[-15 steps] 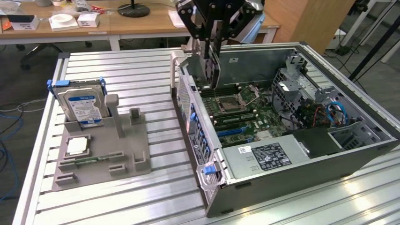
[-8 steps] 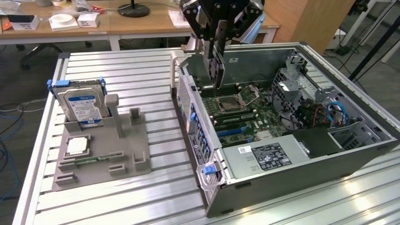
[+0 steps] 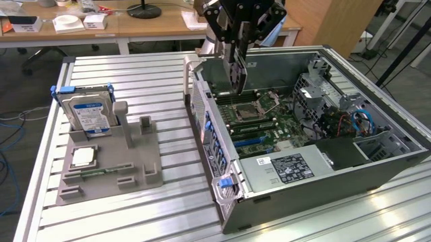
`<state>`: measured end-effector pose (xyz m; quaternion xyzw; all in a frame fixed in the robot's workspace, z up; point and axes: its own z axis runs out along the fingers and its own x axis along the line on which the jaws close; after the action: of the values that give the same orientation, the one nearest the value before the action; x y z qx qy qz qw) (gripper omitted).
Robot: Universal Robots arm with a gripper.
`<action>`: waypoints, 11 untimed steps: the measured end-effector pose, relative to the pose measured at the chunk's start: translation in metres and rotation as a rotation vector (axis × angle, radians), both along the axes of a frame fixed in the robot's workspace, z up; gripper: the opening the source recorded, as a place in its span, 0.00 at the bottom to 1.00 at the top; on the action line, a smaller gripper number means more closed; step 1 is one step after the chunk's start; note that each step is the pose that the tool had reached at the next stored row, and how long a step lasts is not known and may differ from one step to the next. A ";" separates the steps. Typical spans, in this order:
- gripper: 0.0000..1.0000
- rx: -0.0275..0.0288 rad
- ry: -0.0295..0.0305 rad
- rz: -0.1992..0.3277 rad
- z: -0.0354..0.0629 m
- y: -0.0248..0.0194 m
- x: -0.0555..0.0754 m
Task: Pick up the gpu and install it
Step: 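Pick up the gpu and move the gpu toward the slot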
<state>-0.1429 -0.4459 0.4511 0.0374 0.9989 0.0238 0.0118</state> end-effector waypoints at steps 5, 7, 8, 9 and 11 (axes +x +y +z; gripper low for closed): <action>0.26 0.0000 0.0000 0.000 0.0000 0.0000 0.006; 0.26 0.0000 0.0000 0.000 0.0000 0.0000 0.008; 0.26 0.0000 0.0000 0.000 0.0000 0.0000 0.010; 0.26 0.0000 -0.0001 0.000 0.0000 0.0000 0.012; 0.26 0.0000 -0.0001 0.000 0.0000 0.0000 0.015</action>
<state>-0.1277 -0.4459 0.4511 0.0374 0.9989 0.0238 0.0118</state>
